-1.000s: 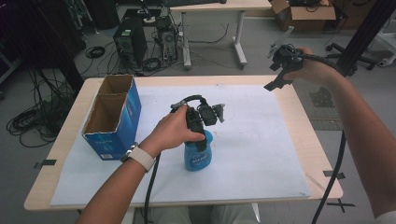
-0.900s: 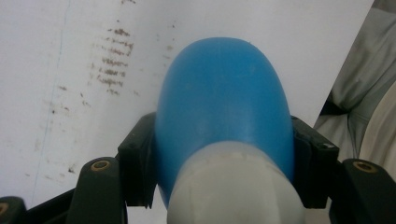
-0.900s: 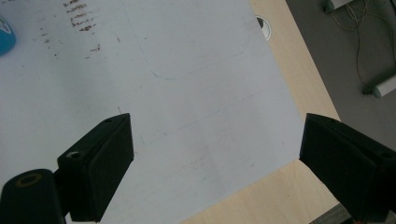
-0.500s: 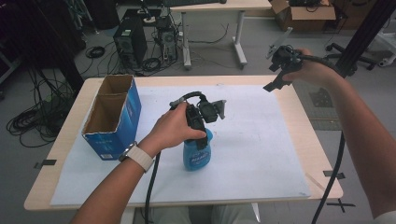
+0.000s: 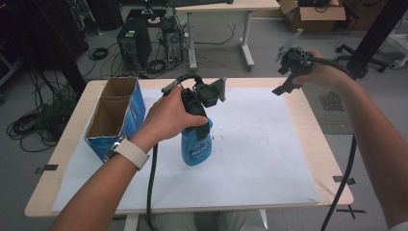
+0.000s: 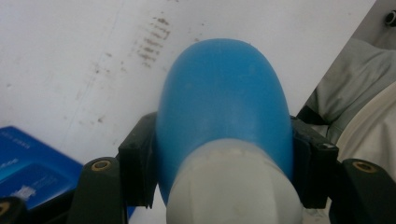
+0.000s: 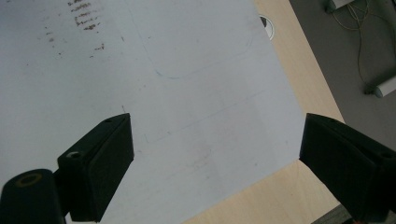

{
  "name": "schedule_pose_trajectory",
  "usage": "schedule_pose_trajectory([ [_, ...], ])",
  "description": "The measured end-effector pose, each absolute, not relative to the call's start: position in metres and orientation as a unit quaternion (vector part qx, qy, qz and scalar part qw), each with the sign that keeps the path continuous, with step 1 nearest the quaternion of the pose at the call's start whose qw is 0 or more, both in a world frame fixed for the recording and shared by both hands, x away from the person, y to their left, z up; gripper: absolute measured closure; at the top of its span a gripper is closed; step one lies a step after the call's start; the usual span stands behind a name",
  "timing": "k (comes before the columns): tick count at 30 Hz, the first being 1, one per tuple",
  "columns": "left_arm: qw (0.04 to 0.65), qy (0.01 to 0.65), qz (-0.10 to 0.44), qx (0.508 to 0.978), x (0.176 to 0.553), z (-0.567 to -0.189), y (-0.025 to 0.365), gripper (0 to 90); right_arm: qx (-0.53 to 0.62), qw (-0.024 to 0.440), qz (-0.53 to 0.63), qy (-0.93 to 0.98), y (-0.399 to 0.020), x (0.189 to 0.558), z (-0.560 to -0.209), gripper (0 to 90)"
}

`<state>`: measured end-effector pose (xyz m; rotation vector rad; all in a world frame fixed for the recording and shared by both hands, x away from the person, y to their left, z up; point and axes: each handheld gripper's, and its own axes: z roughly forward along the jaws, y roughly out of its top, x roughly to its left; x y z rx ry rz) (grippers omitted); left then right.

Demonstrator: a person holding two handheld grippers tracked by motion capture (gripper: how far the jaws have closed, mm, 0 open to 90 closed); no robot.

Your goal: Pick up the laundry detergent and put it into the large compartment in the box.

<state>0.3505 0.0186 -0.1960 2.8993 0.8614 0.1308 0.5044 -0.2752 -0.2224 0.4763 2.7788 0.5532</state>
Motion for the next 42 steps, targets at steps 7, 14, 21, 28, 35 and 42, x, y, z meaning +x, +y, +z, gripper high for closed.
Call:
schedule_pose_trajectory([
  [7,0.059,0.343,0.061,0.935,0.355,-0.152,0.034,37.4,0.161,0.134,0.192,0.959,-0.274,0.503,-0.222,10.0],
  [14,0.061,0.378,0.066,0.922,0.357,-0.123,0.049,37.4,0.162,0.135,0.193,0.958,-0.276,0.502,-0.221,10.0],
  [21,0.07,0.422,0.068,0.901,0.361,-0.104,0.065,37.4,0.161,0.135,0.195,0.958,-0.276,0.501,-0.221,10.0],
  [28,0.073,0.469,0.073,0.877,0.365,-0.085,0.093,37.5,0.16,0.132,0.193,0.959,-0.275,0.502,-0.225,10.0],
  [35,0.067,0.547,0.086,0.83,0.375,-0.068,0.129,37.5,0.157,0.132,0.197,0.959,-0.27,0.503,-0.225,10.0],
  [42,0.067,0.597,0.097,0.794,0.379,-0.059,0.161,37.5,0.16,0.133,0.198,0.958,-0.272,0.503,-0.225,10.2],
])
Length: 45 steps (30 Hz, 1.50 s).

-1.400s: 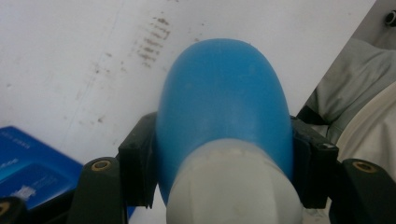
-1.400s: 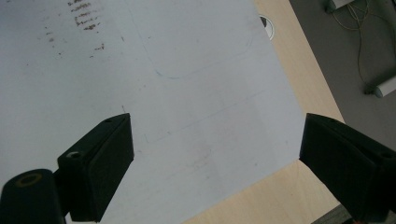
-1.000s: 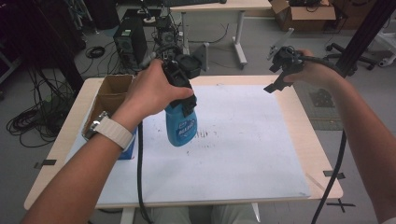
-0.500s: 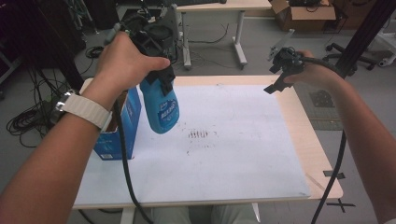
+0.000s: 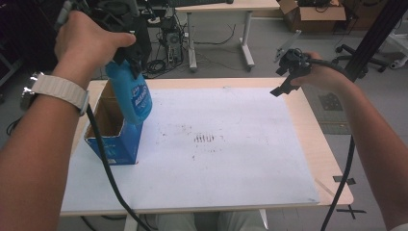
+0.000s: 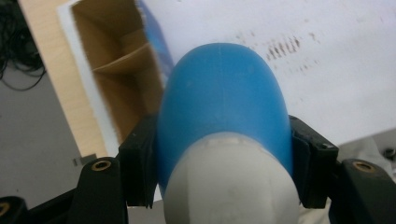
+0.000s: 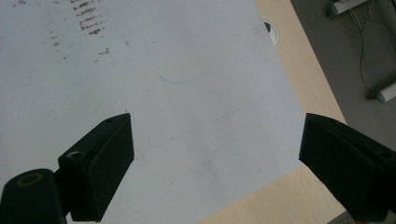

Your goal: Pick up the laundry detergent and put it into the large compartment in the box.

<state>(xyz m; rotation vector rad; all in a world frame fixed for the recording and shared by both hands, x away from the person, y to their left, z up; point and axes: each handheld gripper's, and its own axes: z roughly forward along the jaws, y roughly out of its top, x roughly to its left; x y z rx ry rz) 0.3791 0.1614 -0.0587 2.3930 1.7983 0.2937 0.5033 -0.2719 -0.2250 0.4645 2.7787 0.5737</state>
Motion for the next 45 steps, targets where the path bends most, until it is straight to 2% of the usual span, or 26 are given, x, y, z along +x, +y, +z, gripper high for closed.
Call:
schedule_pose_trajectory([
  [13,0.054,0.655,0.126,0.743,0.388,-0.059,0.202,37.5,0.161,0.13,0.193,0.959,-0.27,0.505,-0.227,10.2],
  [23,0.054,0.67,0.139,0.727,0.398,-0.073,0.22,37.6,0.166,0.129,0.187,0.96,-0.272,0.507,-0.229,10.2],
  [39,0.052,0.67,0.139,0.727,0.41,-0.107,0.235,37.6,0.173,0.129,0.182,0.959,-0.277,0.51,-0.231,10.2],
  [45,0.045,0.665,0.138,0.732,0.414,-0.135,0.241,37.6,0.173,0.128,0.179,0.96,-0.277,0.51,-0.232,10.2],
])
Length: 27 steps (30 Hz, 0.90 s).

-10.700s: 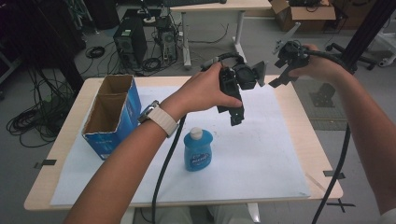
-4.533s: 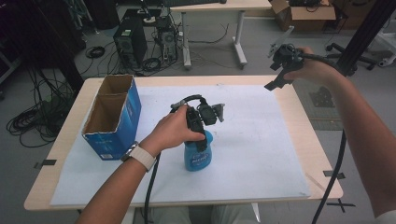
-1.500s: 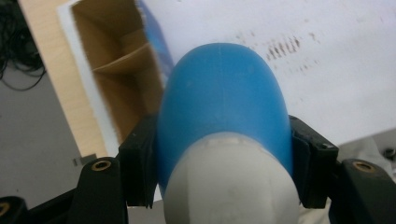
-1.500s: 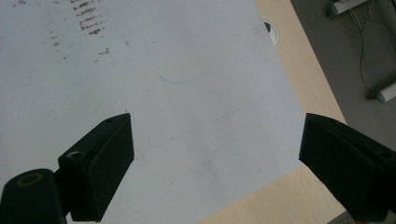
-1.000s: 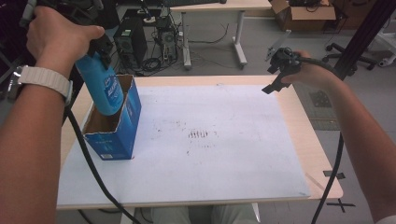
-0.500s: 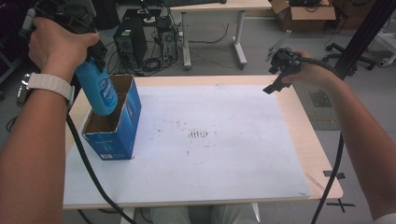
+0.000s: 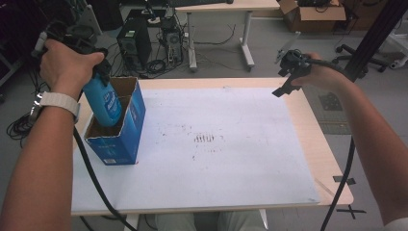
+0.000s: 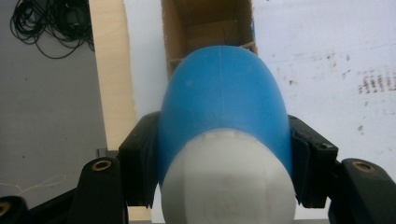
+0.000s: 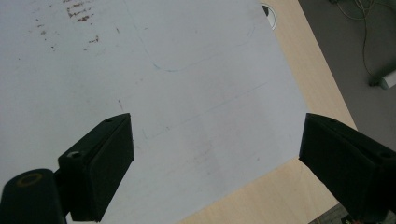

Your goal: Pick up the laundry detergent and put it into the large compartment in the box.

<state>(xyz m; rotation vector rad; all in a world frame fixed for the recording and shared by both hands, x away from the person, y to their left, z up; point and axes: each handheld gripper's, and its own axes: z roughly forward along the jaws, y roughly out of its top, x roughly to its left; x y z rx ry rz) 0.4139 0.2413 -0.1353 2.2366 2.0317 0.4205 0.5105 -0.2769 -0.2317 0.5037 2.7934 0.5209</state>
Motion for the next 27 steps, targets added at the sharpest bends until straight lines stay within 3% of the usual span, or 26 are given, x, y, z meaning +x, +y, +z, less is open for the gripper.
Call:
schedule_pose_trajectory([
  [27,0.043,0.659,0.134,0.739,0.422,-0.233,0.249,37.7,0.178,0.127,0.172,0.961,-0.277,0.509,-0.233,10.2],
])
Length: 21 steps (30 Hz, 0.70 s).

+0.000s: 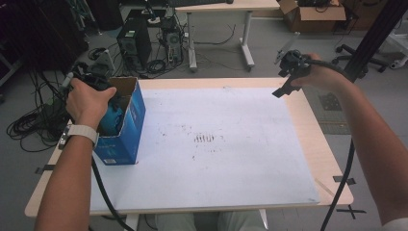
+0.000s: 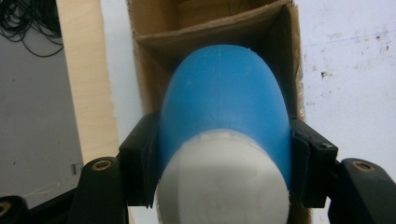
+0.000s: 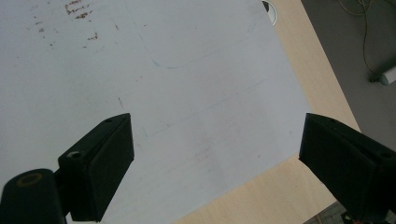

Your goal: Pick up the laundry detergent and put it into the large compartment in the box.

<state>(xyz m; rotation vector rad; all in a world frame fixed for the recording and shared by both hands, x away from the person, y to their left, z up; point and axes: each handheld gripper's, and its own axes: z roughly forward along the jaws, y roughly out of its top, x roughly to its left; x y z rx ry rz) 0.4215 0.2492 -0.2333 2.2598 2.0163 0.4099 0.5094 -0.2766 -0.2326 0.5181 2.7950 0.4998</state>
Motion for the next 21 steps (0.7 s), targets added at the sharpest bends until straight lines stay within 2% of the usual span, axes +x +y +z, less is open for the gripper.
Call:
schedule_pose_trajectory([
  [21,0.03,0.653,0.122,0.747,0.424,-0.269,0.249,37.8,0.178,0.127,0.169,0.961,-0.275,0.508,-0.233,10.2],
])
